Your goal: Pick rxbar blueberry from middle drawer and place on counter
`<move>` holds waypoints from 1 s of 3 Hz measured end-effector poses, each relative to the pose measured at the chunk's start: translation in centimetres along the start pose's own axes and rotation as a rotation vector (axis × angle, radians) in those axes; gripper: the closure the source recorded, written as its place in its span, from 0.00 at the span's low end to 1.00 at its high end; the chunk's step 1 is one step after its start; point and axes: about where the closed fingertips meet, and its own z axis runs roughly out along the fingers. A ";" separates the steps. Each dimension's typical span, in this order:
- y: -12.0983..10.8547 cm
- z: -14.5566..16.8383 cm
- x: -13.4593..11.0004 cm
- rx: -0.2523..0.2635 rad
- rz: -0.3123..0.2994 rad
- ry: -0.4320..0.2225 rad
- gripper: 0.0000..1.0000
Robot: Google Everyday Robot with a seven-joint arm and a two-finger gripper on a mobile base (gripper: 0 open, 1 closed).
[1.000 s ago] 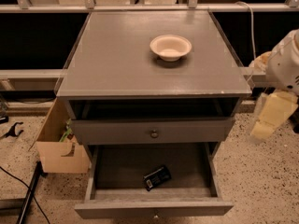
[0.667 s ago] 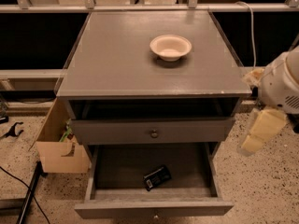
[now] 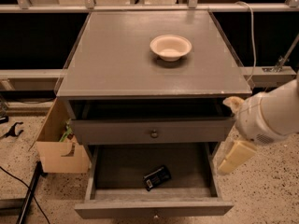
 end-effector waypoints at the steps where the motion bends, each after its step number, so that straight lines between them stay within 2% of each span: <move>1: 3.0 6.2 1.6 -0.080 0.007 0.023 0.00; 3: 3.1 6.5 1.9 -0.089 -0.011 0.028 0.00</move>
Offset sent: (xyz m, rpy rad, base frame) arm -0.0064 0.0143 -0.0545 -0.0019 0.0625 0.0206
